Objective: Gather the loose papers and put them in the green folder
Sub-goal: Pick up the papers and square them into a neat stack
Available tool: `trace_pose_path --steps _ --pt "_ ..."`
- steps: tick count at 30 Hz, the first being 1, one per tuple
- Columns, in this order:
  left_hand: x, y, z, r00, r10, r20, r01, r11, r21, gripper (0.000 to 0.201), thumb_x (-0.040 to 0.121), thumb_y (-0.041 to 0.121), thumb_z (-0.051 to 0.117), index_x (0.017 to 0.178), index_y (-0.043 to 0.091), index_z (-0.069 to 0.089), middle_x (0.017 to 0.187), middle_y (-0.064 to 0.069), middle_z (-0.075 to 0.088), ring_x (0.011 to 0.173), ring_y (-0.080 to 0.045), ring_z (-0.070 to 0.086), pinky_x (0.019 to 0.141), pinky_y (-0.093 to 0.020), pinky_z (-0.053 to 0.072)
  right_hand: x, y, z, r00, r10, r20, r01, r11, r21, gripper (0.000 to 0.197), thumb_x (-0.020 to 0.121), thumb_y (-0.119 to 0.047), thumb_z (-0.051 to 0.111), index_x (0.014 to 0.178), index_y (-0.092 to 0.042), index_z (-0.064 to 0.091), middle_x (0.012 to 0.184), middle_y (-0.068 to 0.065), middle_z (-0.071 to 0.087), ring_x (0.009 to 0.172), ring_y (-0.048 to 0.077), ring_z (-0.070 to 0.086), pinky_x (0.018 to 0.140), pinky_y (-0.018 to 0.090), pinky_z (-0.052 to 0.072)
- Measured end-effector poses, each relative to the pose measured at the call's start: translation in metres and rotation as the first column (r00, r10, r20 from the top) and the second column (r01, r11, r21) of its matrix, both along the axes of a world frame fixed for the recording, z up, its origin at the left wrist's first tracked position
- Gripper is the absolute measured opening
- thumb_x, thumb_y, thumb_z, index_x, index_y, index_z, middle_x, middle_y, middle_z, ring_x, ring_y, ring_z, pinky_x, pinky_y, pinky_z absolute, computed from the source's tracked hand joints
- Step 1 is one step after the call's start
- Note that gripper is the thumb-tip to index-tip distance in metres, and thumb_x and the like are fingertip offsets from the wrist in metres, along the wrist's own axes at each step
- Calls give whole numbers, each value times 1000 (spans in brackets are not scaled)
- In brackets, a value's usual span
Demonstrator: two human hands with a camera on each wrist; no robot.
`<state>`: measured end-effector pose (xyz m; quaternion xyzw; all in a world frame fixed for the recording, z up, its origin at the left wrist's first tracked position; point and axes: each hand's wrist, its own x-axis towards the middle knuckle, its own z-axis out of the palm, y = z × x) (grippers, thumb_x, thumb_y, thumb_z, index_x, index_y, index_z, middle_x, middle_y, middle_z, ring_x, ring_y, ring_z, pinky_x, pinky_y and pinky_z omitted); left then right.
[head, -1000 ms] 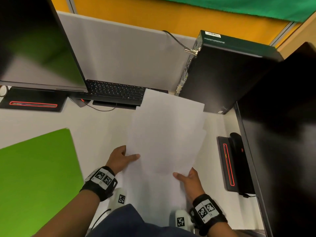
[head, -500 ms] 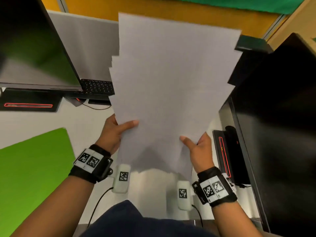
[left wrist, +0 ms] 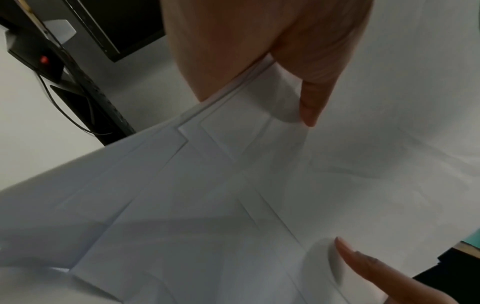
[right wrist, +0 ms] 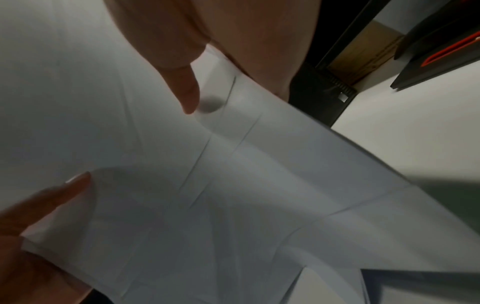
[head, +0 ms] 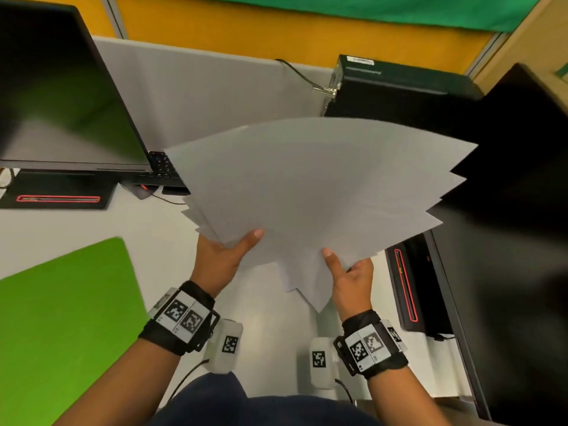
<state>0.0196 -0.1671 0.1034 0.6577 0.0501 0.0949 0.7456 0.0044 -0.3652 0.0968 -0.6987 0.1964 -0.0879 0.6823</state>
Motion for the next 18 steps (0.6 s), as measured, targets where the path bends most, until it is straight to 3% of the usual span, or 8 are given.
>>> trace_pose_path --steps 3,7,10,12,13,14,16,18 --pt "3 0 7 999 9 37 -9 1000 -6 41 74 0 72 102 28 61 92 22 74 92 2 68 77 -9 51 2 0 -3 999 6 48 -5 1000 -10 49 82 -1 67 53 -16 30 37 -11 39 31 -1 40 42 5 36" --pt "7 2 26 988 59 140 -57 998 -16 38 74 -1 72 101 24 62 91 19 74 92 -1 69 80 -13 52 11 2 2 993 33 111 -32 999 -8 51 81 -8 70 52 -16 29 33 -11 30 30 3 29 40 11 30" --pt "11 7 32 981 66 181 -64 998 -15 38 74 -2 71 96 29 63 89 21 74 90 1 69 79 -12 51 17 0 11 989 54 140 -51 998 -30 44 81 -4 69 54 -19 38 35 -16 44 33 -1 43 45 6 38" --pt "13 9 28 987 46 155 -46 999 0 33 72 6 74 93 30 65 87 22 75 88 2 69 77 -11 51 21 3 10 985 92 148 -86 995 -50 17 80 -5 70 70 -6 56 59 -11 65 57 2 63 68 22 55" --pt "13 11 24 991 37 131 -39 999 13 31 70 11 75 92 29 66 85 22 75 87 2 70 75 -11 52 21 5 7 986 101 130 -96 994 -46 17 80 -6 71 90 1 60 81 3 72 78 14 70 84 33 56" --pt "12 12 21 994 30 108 -32 999 23 31 68 14 77 92 29 67 85 22 75 86 2 70 73 -11 52 22 8 6 989 107 106 -104 994 -32 34 79 -6 71 109 4 56 101 14 70 96 23 68 96 37 52" --pt "12 15 15 996 18 90 -22 999 35 35 68 8 77 94 29 66 85 23 75 86 2 70 71 -11 53 22 11 6 988 124 92 -125 992 7 54 78 -2 71 126 0 47 119 18 63 110 24 63 102 33 48" --pt "11 20 12 995 17 94 -20 999 35 44 71 -3 74 98 30 63 88 23 74 87 2 69 72 -11 53 22 11 4 986 143 88 -144 990 8 57 77 0 72 127 -2 45 118 14 63 103 12 65 92 21 53"
